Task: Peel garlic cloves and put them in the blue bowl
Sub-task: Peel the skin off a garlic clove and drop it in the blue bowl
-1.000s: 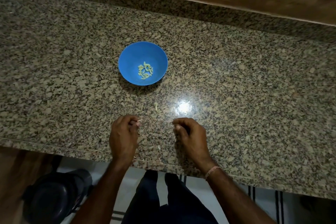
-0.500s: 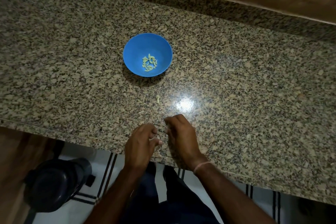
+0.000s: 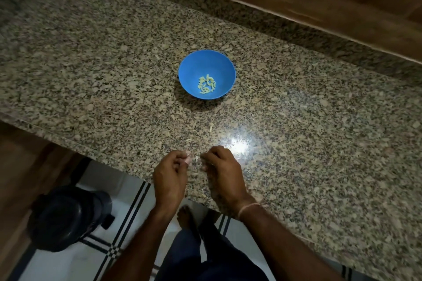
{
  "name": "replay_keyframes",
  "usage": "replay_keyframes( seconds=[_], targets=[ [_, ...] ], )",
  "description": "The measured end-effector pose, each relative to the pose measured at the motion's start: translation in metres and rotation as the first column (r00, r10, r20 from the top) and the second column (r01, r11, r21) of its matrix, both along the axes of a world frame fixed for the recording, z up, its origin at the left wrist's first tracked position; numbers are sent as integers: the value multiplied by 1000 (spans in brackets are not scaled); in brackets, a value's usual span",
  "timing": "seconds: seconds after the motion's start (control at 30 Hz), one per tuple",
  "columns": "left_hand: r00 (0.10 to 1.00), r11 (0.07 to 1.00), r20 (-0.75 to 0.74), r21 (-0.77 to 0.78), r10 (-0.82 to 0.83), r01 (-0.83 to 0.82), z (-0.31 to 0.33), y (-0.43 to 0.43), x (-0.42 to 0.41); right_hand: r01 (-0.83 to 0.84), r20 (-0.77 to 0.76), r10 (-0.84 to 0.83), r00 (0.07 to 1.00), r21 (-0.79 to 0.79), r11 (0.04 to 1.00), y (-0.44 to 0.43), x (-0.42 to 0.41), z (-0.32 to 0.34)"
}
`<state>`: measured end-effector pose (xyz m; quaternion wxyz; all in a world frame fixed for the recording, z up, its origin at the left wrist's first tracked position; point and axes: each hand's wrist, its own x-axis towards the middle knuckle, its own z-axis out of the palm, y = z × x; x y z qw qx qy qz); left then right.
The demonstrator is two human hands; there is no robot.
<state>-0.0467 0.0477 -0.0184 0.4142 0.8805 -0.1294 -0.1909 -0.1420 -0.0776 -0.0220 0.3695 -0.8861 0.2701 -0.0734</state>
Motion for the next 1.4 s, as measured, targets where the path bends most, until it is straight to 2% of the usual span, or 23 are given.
replay_keyframes(
  seconds=[0.07,0.13,0.2,0.23,0.27,0.3,0.33,0.4,0.43,0.47,0.57,0.63,0.7,0.73,0.8,0.9,0.97,1.1,1.17,1.2,1.27,1.33,1.4],
  targets=[
    [999,1000,-43,8,-1,1,-1,0,3,-52,-9,52,999,-181,982,3,0,3],
    [996,1000,-91,-3,23,-23,1,-3,5,-80,-25,76,997,-252,964,1,1,4],
    [986,996,-148,-39,79,-86,8,-9,4,-25,-63,12,998,-212,977,0,8,6],
    [970,987,-216,-87,110,-132,12,-12,3,41,-48,-45,998,-99,994,-1,11,9],
    [927,963,-349,-172,139,-210,17,-16,2,102,-14,-102,995,64,993,-1,15,13],
    [836,909,-527,-259,150,-327,21,-21,2,147,-3,-150,989,215,965,0,19,20],
    [700,826,-703,-314,129,-467,26,-26,2,172,6,-184,983,331,928,2,22,27],
    [428,665,-902,-286,56,-690,32,-32,5,182,16,-209,978,437,881,6,24,38],
    [353,623,-935,-257,33,-739,33,-33,6,186,13,-218,976,475,860,8,25,41],
    [311,597,-950,-241,14,-765,33,-33,7,191,3,-226,974,523,831,9,25,44],
    [259,569,-965,-199,26,-798,36,-32,8,218,-31,-256,966,630,746,8,25,53],
    [215,491,-976,-180,16,-852,33,-27,13,260,-6,-310,951,559,787,5,23,53],
    [218,443,-975,-177,42,-879,27,-16,20,264,44,-292,955,321,909,-1,20,44],
    [236,445,-969,-183,68,-877,23,-9,25,204,40,-215,976,196,959,-3,20,37],
    [279,475,-952,-189,125,-859,16,3,32,34,-46,-33,998,29,999,1,24,26],
    [317,521,-934,-191,165,-832,13,13,36,-109,-74,98,992,-162,981,13,29,11],
    [329,549,-929,-188,170,-814,13,14,35,-134,-74,118,990,-268,954,17,29,6],
    [348,606,-925,-191,153,-772,20,8,32,-153,-135,109,985,-376,914,17,30,3],
    [385,633,-910,-209,154,-746,26,3,30,-56,-112,24,993,-291,955,18,33,7],
    [398,644,-904,-212,157,-735,28,0,29,35,-74,-48,996,-165,986,18,34,13],
    [392,655,-908,-209,145,-726,30,-8,27,142,24,-145,989,116,983,18,34,25],
    [323,648,-938,-171,122,-742,32,-18,26,134,63,-158,985,279,951,20,30,34],
    [248,629,-964,-136,94,-765,32,-28,24,110,107,-160,981,368,923,18,24,44]
  ],
)
